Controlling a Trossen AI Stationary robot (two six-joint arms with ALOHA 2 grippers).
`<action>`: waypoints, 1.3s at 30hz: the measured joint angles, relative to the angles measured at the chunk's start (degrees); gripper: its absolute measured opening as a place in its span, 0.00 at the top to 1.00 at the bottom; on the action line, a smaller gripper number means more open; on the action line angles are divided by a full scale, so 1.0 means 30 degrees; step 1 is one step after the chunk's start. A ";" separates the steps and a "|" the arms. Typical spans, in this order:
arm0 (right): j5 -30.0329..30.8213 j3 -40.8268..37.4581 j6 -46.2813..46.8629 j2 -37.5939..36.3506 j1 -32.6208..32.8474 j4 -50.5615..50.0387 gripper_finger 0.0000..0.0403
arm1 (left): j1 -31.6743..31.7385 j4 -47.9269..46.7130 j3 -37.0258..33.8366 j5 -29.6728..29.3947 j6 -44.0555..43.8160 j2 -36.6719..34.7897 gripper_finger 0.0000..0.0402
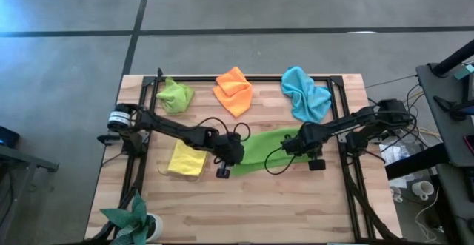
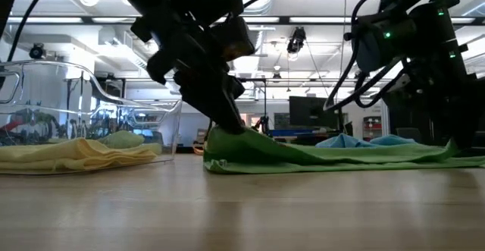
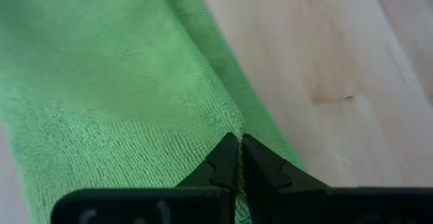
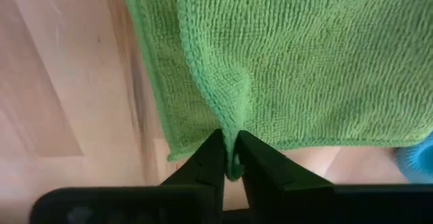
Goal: Fold microfiber towels
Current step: Fold the right green microfiber towel on the table
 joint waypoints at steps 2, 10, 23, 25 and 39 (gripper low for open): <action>-0.0170 0.0000 -0.0003 -0.0004 0.0070 -0.0173 0.82 | -0.0110 0.0005 0.0000 0.0303 0.0052 0.0000 1.00; -0.0072 0.0000 -0.0221 -0.0007 0.0248 -0.0464 0.76 | -0.0191 0.0017 0.0029 0.0416 0.0053 -0.0036 1.00; 0.0196 0.0667 0.0367 -0.0459 0.0860 -0.3028 0.98 | -0.0365 -0.0323 0.0408 0.0285 -0.0123 -0.0382 1.00; 0.0179 0.0795 0.0506 -0.0645 0.1046 -0.3240 0.98 | -0.0514 -0.0256 0.0583 0.0285 -0.0130 -0.0520 1.00; -0.0013 0.0364 0.0925 0.0940 0.1035 -0.1229 0.86 | -0.0943 0.0117 0.0605 0.0604 -0.1099 0.0962 0.94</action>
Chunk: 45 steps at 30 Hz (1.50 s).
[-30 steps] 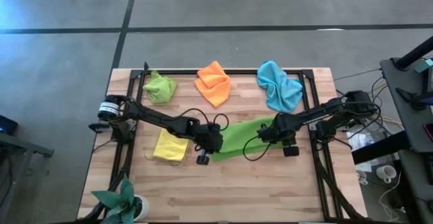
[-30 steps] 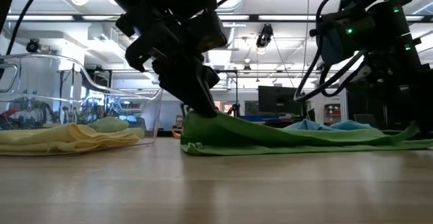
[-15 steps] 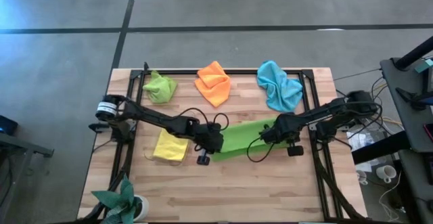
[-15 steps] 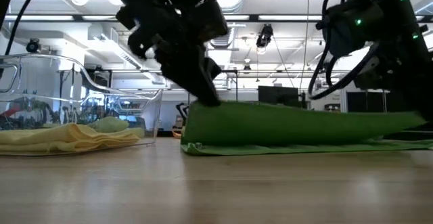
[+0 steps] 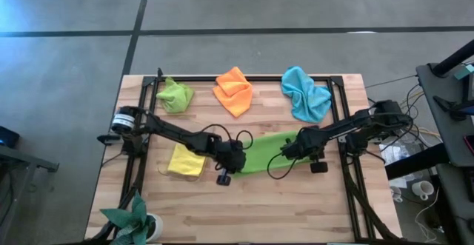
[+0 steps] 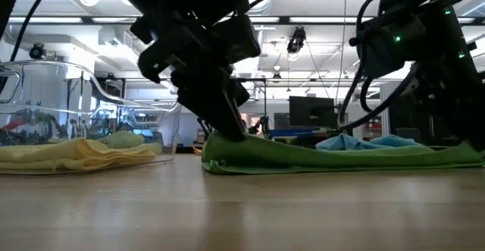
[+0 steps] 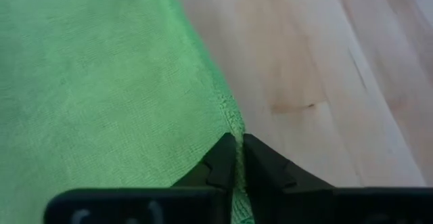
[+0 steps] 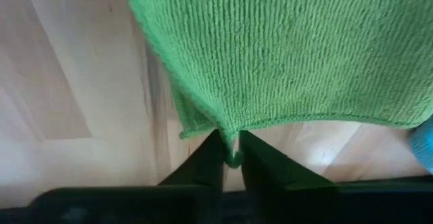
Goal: Fold microfiber towels
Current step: Fold the right green microfiber towel on the table
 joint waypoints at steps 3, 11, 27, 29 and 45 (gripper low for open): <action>0.0260 0.0147 0.0046 -0.0203 0.0000 -0.0878 0.76 | -0.0014 -0.0120 0.0149 0.0038 -0.0006 -0.0146 0.84; 0.1643 0.1089 0.0917 -0.1591 0.0105 -0.1819 0.61 | 0.0046 -0.0154 0.0119 0.0090 -0.0194 -0.1792 0.61; 0.0832 -0.0066 -0.0337 -0.1858 0.2499 0.0697 0.64 | -0.2694 -0.0135 -0.0233 -0.3925 -0.0134 -0.0969 0.59; 0.0824 -0.0115 -0.0650 -0.1858 0.2499 0.0712 0.66 | -0.2692 -0.0252 -0.0329 -0.4624 0.0092 -0.0789 0.59; 0.0361 -0.0583 -0.1163 -0.0669 0.2358 0.0904 0.95 | -0.2563 0.0038 -0.0401 -0.5722 0.1337 0.0186 0.61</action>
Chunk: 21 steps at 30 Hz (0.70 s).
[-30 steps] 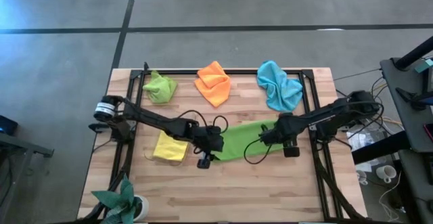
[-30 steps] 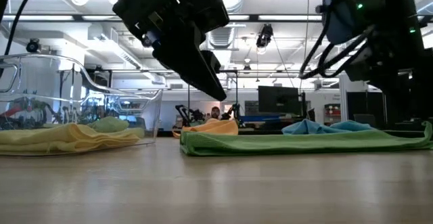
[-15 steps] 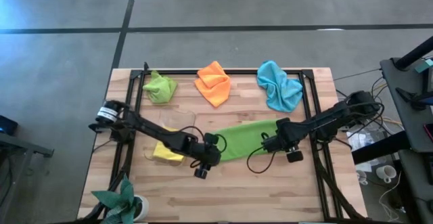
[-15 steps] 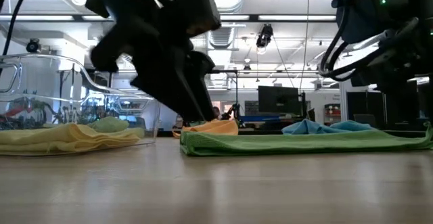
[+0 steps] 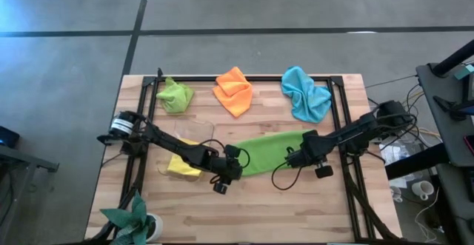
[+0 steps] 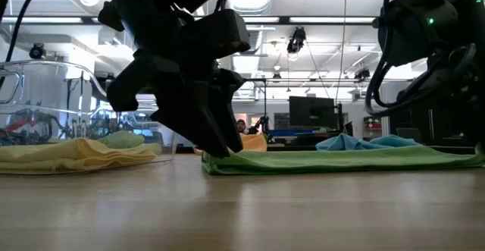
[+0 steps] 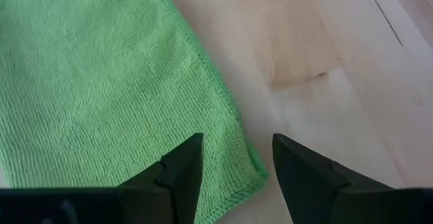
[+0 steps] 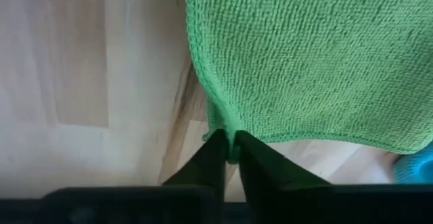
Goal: Fold microfiber towels
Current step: Fold the right green microfiber towel on the table
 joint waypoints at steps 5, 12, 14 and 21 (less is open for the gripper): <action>-0.0003 0.0010 0.0161 0.0287 -0.0041 0.0006 0.97 | 0.0196 -0.0228 -0.0034 0.0228 -0.0487 0.0458 0.75; 0.0067 0.0865 0.0430 -0.0190 -0.0066 -0.1543 0.98 | 0.0405 -0.0154 0.0480 -0.0683 -0.1541 0.0274 0.98; 0.0108 0.1058 0.0430 -0.0472 -0.0101 -0.1757 0.98 | 0.0645 -0.0259 0.0573 -0.0928 -0.1803 0.0022 0.99; 0.2369 0.1541 0.0890 -0.1335 -0.1006 -0.2490 0.98 | 0.1694 -0.1964 0.0495 -0.1935 -0.1834 -0.2123 1.00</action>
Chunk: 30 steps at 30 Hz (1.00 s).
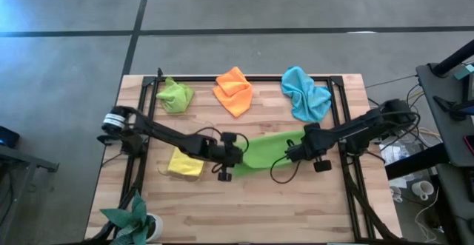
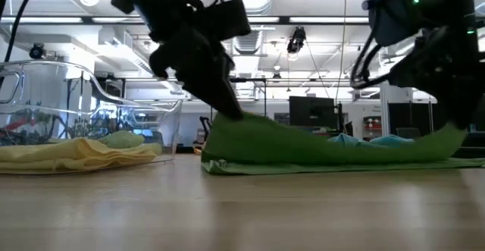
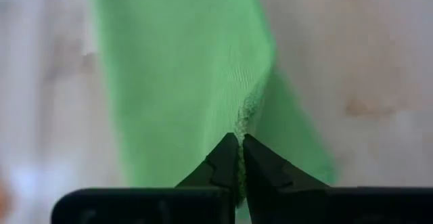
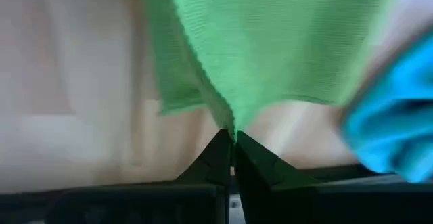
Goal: Fold microfiber towels
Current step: Fold the right green microfiber towel on the table
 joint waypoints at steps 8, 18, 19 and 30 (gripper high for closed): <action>0.6863 0.0215 -0.1560 -0.0808 -0.3150 0.0121 0.98 | 0.2806 -0.1165 -0.0419 -0.2578 0.0674 -0.1837 1.00; 1.0298 0.0072 -0.2082 -0.0837 -0.7833 0.0468 0.98 | 0.4802 -0.0785 -0.0454 -0.1727 0.0517 -0.1800 1.00; 0.9583 -0.0030 -0.2345 -0.0837 -0.7831 0.0558 0.98 | 0.4708 -0.0781 -0.0493 -0.0963 0.0512 -0.1794 1.00; -0.1099 -0.0694 -0.2321 -0.0830 -0.6126 0.1011 0.98 | 0.2775 -0.0438 -0.1402 0.4371 0.1001 -0.1407 1.00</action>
